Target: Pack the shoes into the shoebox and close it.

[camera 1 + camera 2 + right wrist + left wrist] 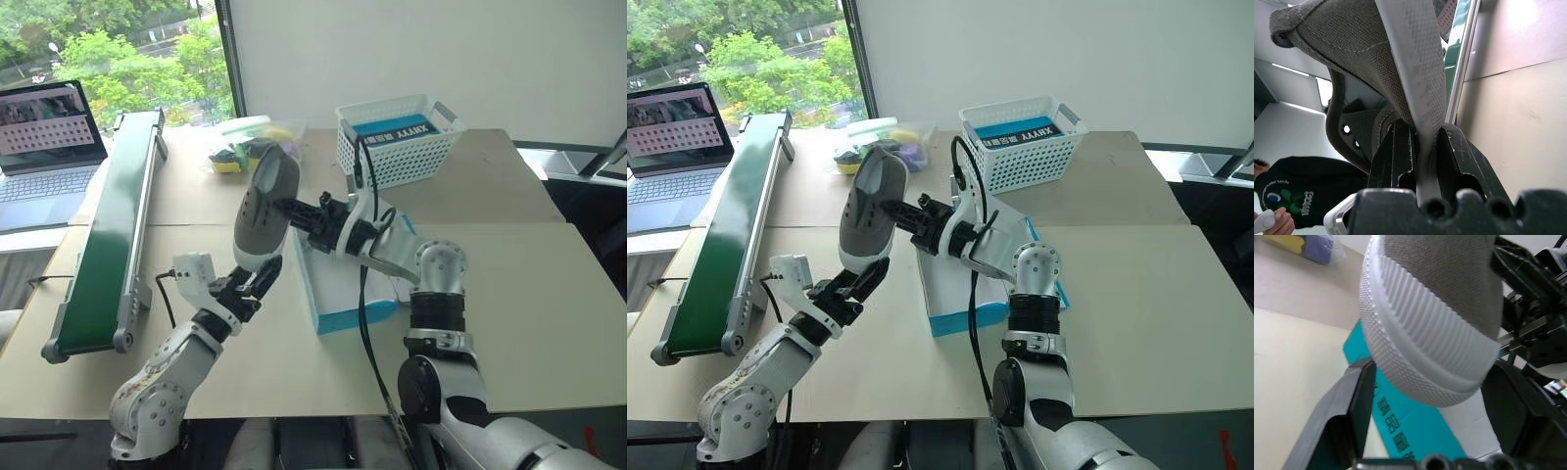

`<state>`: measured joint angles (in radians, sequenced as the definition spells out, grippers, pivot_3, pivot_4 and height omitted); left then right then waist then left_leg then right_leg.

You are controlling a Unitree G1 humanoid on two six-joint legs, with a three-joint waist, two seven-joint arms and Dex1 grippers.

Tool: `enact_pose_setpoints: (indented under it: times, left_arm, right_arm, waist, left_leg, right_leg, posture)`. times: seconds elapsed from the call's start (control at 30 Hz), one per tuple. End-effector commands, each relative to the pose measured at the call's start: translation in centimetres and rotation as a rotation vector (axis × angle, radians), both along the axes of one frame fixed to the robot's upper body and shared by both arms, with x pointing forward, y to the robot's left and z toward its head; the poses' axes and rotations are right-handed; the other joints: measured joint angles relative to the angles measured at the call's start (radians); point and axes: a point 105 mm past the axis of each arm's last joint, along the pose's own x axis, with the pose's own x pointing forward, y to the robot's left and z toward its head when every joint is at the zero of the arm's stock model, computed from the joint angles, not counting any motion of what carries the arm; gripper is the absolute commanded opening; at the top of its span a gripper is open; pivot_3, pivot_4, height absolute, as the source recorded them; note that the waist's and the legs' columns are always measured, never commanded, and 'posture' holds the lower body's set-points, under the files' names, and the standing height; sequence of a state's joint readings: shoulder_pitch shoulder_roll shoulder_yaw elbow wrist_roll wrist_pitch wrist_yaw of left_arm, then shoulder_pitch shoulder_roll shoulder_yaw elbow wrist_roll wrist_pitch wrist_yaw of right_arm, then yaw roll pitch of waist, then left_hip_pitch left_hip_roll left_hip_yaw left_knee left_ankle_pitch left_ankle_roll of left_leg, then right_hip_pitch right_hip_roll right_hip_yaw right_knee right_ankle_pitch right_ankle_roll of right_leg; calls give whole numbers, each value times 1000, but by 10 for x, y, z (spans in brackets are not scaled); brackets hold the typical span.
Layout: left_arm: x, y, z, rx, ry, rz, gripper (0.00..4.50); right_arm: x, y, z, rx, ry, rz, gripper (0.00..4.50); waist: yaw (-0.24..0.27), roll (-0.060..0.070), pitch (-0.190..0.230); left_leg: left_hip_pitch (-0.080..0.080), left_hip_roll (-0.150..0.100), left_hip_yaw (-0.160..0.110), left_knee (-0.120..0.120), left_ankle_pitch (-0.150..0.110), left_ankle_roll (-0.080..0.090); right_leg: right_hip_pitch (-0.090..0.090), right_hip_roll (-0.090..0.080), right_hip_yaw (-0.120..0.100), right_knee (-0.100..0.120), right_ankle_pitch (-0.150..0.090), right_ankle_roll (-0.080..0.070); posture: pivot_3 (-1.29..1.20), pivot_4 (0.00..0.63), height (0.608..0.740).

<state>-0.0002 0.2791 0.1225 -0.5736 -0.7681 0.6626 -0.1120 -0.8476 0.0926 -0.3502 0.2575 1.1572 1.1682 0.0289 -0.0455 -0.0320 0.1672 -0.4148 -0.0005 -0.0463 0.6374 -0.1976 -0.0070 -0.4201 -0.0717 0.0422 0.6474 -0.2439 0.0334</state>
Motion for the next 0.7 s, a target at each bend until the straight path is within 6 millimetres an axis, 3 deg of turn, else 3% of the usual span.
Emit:
enact_pose_setpoints:
  times: [0.03, 0.2, 0.37, 0.47, 0.53, 0.7]
  left_arm:
    - [-4, 6, 3, 98, -41, 5, 3987]
    - [-23, 11, -4, 303, -42, -86, 3987]
    - [-31, 14, -14, 436, -32, -166, 3987]
    - [-28, 14, -16, 434, -36, -177, 3987]
    - [-26, 11, -19, 435, -37, -189, 3987]
    - [-23, -3, -23, 422, -51, -210, 3987]
  right_arm:
    - [11, 3, 34, 63, -82, -58, 259]
    - [44, -52, 53, -222, -205, -210, 259]
    - [49, -86, 49, -603, -242, -199, 259]
    - [42, -94, 48, -746, -240, -134, 259]
    - [38, -95, 39, -837, -206, -92, 259]
    - [42, -98, -5, -1017, -116, -62, 259]
  waist:
    - [1, 0, 0]
    - [4, 3, 2]
    - [6, 3, 3]
    - [0, 4, 3]
    - [-2, 5, 4]
    - [-1, 5, 4]
  left_leg:
    - [0, 0, 0, 0, 0, 0]
    - [-1, 0, 1, 0, 0, 0]
    - [-2, -1, 1, -1, 0, 0]
    - [-1, 0, 2, -2, 0, 0]
    - [-1, 0, 2, -2, 0, 0]
    - [-1, 1, 3, -2, 0, 0]
  right_leg:
    - [0, 0, 0, 0, 0, 0]
    - [-2, 0, 0, 0, 0, 0]
    - [-1, -1, -1, -3, 0, 0]
    - [-2, -1, 0, -2, 0, 0]
    - [-2, -1, 1, -2, 0, 0]
    - [-2, 0, 1, -2, 0, 0]
  posture:
    - [0, 150, 739]
    - [0, 150, 739]
    - [0, 150, 739]
    - [0, 150, 739]
    - [0, 150, 739]
    - [0, 150, 739]
